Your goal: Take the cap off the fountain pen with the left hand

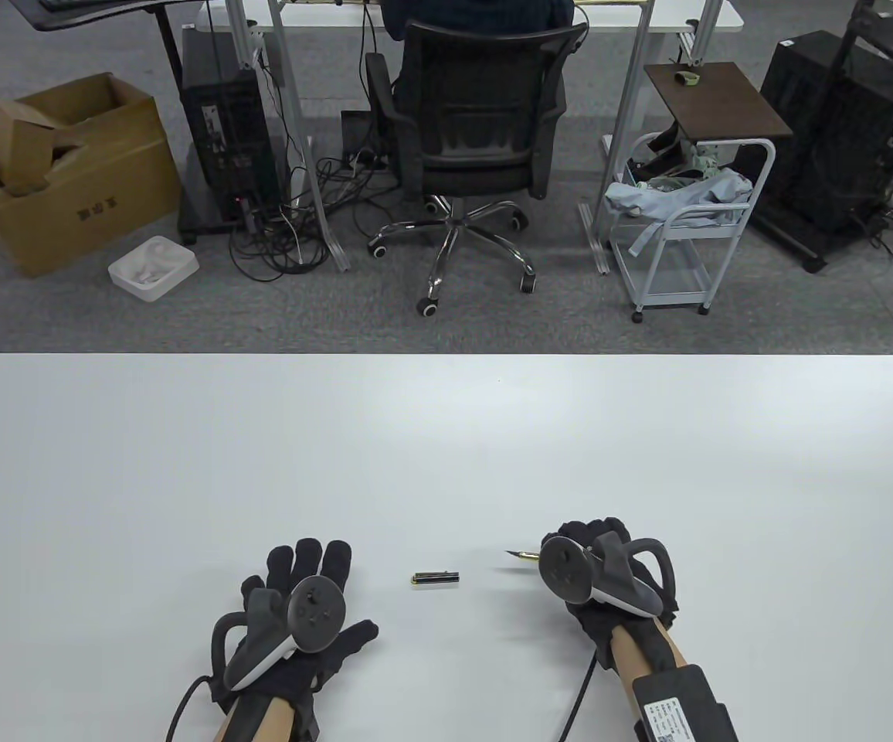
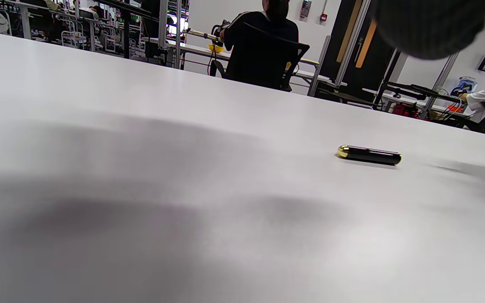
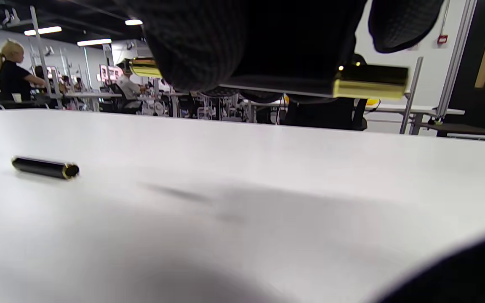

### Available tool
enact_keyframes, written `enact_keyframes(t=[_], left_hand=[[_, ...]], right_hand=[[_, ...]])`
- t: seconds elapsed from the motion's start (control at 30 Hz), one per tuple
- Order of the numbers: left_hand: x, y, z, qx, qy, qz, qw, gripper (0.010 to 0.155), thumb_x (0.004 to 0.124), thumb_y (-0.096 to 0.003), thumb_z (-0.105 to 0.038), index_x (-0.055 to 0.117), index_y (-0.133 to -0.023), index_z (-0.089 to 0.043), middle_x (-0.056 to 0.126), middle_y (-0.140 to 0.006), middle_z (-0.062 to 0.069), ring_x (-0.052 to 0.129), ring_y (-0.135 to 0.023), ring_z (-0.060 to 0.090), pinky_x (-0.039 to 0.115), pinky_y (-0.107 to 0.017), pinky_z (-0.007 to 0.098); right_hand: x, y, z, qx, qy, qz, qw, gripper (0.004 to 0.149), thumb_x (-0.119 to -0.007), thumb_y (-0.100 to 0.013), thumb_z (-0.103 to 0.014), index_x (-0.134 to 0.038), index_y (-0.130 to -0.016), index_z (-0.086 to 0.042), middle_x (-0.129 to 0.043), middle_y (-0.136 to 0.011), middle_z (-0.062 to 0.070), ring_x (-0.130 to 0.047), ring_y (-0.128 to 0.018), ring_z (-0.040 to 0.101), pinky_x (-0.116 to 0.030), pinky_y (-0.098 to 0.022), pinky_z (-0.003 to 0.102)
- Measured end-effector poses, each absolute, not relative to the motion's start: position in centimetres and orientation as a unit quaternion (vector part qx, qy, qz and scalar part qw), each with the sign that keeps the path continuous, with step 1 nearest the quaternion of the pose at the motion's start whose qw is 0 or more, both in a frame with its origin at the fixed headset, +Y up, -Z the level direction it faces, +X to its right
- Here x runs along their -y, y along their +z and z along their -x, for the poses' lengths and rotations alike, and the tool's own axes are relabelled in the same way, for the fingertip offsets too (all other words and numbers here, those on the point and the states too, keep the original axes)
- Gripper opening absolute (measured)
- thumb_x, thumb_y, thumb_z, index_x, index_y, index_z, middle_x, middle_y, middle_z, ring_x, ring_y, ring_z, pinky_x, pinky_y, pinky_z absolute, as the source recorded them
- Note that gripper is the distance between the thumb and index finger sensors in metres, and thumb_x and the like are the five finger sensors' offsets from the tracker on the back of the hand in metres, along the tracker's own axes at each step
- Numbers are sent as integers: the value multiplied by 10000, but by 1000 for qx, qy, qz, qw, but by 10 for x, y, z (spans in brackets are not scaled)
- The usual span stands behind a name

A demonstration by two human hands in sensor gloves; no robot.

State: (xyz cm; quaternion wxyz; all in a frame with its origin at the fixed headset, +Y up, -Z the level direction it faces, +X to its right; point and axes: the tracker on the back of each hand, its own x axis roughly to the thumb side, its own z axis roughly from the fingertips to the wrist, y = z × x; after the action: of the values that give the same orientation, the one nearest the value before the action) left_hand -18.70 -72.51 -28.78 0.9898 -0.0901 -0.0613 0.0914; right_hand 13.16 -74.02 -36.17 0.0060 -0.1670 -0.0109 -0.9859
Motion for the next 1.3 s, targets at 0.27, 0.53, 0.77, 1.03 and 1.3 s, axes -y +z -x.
enact_keyframes(t=[0.27,0.53,0.77,1.03,1.3], left_hand=[[728,-288,187,61,90,100,989,925,725,-416,-629,260,-1127,-264,302,-1212,167,294,-1122,527,321,-698,781],[728,-287,186,61,99,100,988,922,723,-420,-624,259,-1127,-258,300,-1211,171,290,-1121,528,319,-698,780],[727,-287,187,63,107,102,987,921,725,-420,-621,262,-1128,-257,298,-1210,172,286,-1120,530,316,-698,780],[727,-288,192,52,120,103,986,924,723,-423,-621,254,-1128,-251,289,-1209,180,277,-1116,537,312,-695,782],[725,-287,191,61,126,104,985,924,723,-423,-621,251,-1128,-254,285,-1209,179,274,-1118,534,310,-695,782]], right_hand=[[779,-368,-139,55,-986,146,53,398,-777,-466,-240,-736,-855,-170,-796,-865,126,-818,-724,375,-553,-686,645],[782,-368,-140,55,-987,131,71,372,-794,-461,-263,-757,-825,-197,-811,-860,86,-842,-726,346,-589,-678,626],[776,-367,-142,111,-984,124,60,484,-768,-470,-297,-667,-927,-174,-708,-974,129,-770,-841,395,-551,-683,647],[683,-343,-157,6,-989,119,-93,606,-752,-474,-368,-554,-1006,-158,-602,-1053,162,-680,-916,434,-519,-690,658],[648,-299,-195,-19,-989,93,-110,678,-748,-476,-402,-474,-1044,-156,-495,-1113,175,-584,-992,453,-478,-701,680]])
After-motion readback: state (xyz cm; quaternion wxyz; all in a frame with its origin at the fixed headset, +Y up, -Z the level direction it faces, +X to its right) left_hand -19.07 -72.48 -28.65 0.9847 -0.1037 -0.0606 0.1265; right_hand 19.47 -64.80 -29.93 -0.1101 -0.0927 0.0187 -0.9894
